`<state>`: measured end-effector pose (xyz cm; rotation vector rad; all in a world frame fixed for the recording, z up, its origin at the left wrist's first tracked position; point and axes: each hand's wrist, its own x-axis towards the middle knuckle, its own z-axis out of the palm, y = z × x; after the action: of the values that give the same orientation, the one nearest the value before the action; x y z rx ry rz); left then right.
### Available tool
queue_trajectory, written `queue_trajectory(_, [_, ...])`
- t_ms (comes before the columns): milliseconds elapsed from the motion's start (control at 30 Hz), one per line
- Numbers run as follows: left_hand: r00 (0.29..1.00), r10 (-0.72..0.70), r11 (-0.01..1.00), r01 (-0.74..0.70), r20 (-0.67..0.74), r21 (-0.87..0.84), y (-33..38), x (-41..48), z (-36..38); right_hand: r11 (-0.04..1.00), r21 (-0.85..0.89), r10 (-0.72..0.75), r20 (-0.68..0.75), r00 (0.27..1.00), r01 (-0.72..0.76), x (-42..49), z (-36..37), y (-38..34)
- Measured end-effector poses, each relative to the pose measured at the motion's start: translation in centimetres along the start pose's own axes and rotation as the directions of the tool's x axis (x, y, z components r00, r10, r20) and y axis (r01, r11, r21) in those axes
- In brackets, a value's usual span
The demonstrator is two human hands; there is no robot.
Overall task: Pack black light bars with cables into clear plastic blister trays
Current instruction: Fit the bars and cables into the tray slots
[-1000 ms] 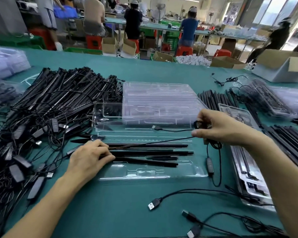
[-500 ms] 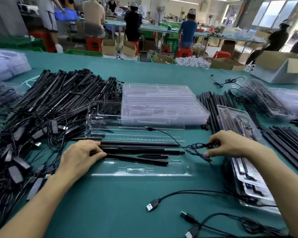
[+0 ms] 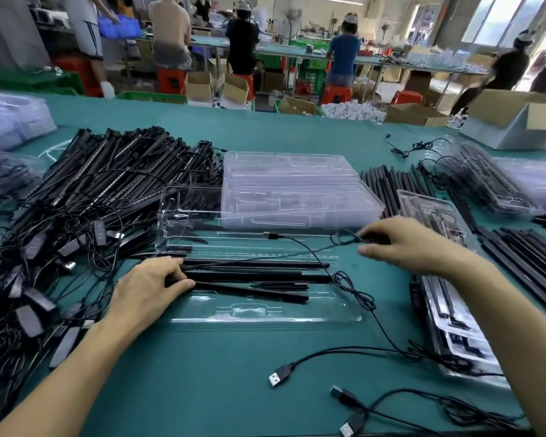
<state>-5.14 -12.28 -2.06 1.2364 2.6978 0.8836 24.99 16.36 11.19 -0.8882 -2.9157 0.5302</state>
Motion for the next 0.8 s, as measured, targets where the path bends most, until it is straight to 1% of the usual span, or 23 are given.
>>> queue_trajectory(67, [1.0, -0.002, 1.0, 0.002, -0.009, -0.015, 0.0, -0.1, 0.1, 0.985, -0.115, 0.139, 0.061, 0.988, -0.132, 0.0, 0.9, 1.5])
queue_trajectory(133, [1.0, -0.014, 0.999, 0.013, -0.01, -0.037, -0.1, 0.0, 0.1, 0.934, -0.272, 0.261, 0.085, 0.962, -0.23, -0.1, 1.7, 3.1])
queue_trajectory(200, [0.999, -0.031, 0.998, 0.03, -0.019, -0.052, -0.1, 0.0, 0.1, 0.843, -0.45, 0.343, 0.029, 0.939, -0.294, -0.2, 2.5, 4.5])
queue_trajectory(267, [0.999, -0.036, 0.997, 0.035, -0.025, -0.062, -0.2, -0.1, 0.2, 0.773, -0.534, 0.355, -0.085, 0.931, -0.343, -0.2, 3.4, 5.4])
queue_trajectory(333, [0.999, -0.032, 0.997, 0.029, -0.037, -0.07, -0.2, -0.2, 0.3, 0.76, -0.528, 0.336, -0.179, 0.925, -0.378, 0.0, 3.7, 5.8])
queue_trajectory(367, [0.999, -0.028, 0.997, 0.025, -0.039, -0.074, -0.3, -0.2, 0.3, 0.784, -0.477, 0.337, -0.212, 0.917, -0.398, 0.2, 3.6, 5.8])
queue_trajectory(433, [0.999, -0.017, 0.997, 0.014, -0.042, -0.075, -0.4, -0.2, 0.4, 0.852, -0.293, 0.355, -0.288, 0.89, -0.434, 0.5, 2.8, 5.3])
queue_trajectory(467, [0.999, -0.01, 0.997, 0.007, -0.043, -0.071, -0.4, -0.2, 0.4, 0.884, -0.207, 0.335, -0.346, 0.876, -0.419, 0.6, 2.5, 4.9])
queue_trajectory(500, [0.999, -0.002, 0.998, -0.001, -0.044, -0.068, -0.4, -0.3, 0.4, 0.921, -0.141, 0.279, -0.412, 0.867, -0.364, 0.7, 2.2, 4.4])
queue_trajectory(533, [0.999, 0.008, 0.998, -0.011, -0.046, -0.064, -0.3, -0.3, 0.4, 0.963, -0.069, 0.198, -0.48, 0.855, -0.262, 0.8, 1.9, 3.6])
queue_trajectory(567, [0.999, 0.021, 0.998, -0.023, -0.046, -0.06, -0.2, -0.3, 0.4, 0.992, 0.02, 0.115, -0.53, 0.84, -0.123, 0.8, 1.7, 2.6])
queue_trajectory(600, [0.998, 0.034, 0.998, -0.037, -0.045, -0.056, -0.2, -0.3, 0.3, 0.995, 0.095, 0.028, -0.564, 0.825, 0.031, 0.8, 1.5, 1.4])
queue_trajectory(633, [0.998, 0.048, 0.997, -0.05, -0.045, -0.056, -0.1, -0.3, 0.2, 0.979, 0.105, -0.077, -0.6, 0.797, 0.173, 0.7, 1.3, 0.1])
queue_trajectory(700, [0.996, 0.08, 0.996, -0.082, -0.047, -0.045, 0.0, -0.4, 0.0, 0.93, -0.025, -0.296, -0.642, 0.707, 0.367, 0.6, 0.9, -2.6])
queue_trajectory(733, [0.992, 0.107, 0.994, -0.108, -0.06, -0.017, 0.2, -0.4, -0.1, 0.896, -0.096, -0.395, -0.621, 0.677, 0.434, 0.6, 0.8, -4.0])
queue_trajectory(800, [0.979, 0.178, 0.984, -0.174, -0.098, 0.047, 1.2, -0.7, -0.3, 0.829, -0.184, -0.542, -0.496, 0.678, 0.528, 0.6, 1.0, -6.8])
